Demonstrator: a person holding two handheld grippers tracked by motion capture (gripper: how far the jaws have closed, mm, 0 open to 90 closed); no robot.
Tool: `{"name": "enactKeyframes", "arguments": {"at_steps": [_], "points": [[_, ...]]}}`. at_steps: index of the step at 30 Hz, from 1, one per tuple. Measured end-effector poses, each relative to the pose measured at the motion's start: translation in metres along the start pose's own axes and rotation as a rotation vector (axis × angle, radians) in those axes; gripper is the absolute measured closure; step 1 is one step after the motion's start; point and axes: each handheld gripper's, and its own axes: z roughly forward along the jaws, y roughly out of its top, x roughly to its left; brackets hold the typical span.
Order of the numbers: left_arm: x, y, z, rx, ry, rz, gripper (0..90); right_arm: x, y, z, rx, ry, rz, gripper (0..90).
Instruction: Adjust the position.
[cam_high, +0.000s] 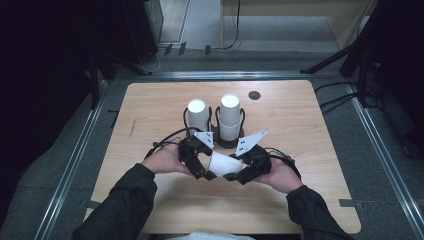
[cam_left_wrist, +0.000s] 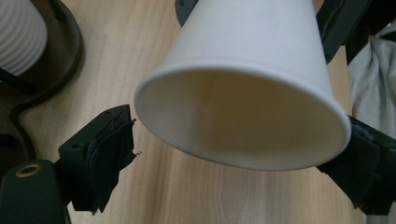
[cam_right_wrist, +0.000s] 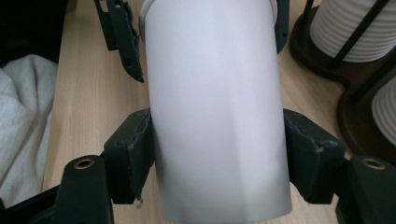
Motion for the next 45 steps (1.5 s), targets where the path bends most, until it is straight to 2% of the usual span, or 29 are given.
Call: {"name": "enactKeyframes", "arguments": {"at_steps": [6, 7, 10, 14, 20, 24, 25, 30, 32, 36, 43, 45], "points": [[-0.001, -0.004, -0.01, -0.076, 0.008, -0.016, 9.1, -0.004, 0.003, -0.009, -0.047, 0.007, 0.018, 31.7], [-0.001, -0.004, -0.01, -0.076, 0.008, -0.016, 9.2, -0.004, 0.003, -0.009, -0.047, 0.007, 0.018, 31.7], [-0.003, -0.008, -0.014, -0.118, 0.003, -0.044, 9.4, -0.006, 0.005, -0.015, -0.085, 0.016, 0.021, 31.7], [-0.005, -0.011, -0.019, -0.176, 0.001, -0.059, 9.5, -0.006, 0.008, -0.02, -0.113, 0.027, 0.026, 31.7], [-0.007, -0.014, -0.026, -0.28, -0.026, -0.1, 13.0, -0.006, 0.011, -0.023, -0.152, 0.065, 0.033, 31.6], [-0.008, -0.014, -0.027, -0.307, -0.04, -0.101, 13.4, -0.006, 0.012, -0.02, -0.16, 0.082, 0.038, 31.6], [-0.009, -0.013, -0.027, -0.327, -0.059, -0.11, 13.4, -0.006, 0.013, -0.019, -0.162, 0.091, 0.041, 31.6], [-0.01, -0.012, -0.028, -0.357, -0.061, -0.124, 15.4, -0.006, 0.014, -0.017, -0.183, 0.117, 0.053, 31.6], [-0.008, -0.014, -0.03, -0.395, -0.079, -0.143, 17.1, -0.007, 0.014, -0.018, -0.188, 0.122, 0.059, 31.6], [-0.008, -0.015, -0.031, -0.397, -0.085, -0.14, 20.3, -0.008, 0.013, -0.019, -0.196, 0.13, 0.069, 31.7], [-0.009, -0.013, -0.032, -0.36, -0.079, -0.113, 22.9, -0.006, 0.013, -0.016, -0.174, 0.13, 0.065, 31.7], [-0.009, -0.014, -0.034, -0.351, -0.063, -0.104, 23.0, -0.006, 0.013, -0.015, -0.171, 0.127, 0.062, 28.9]]}}
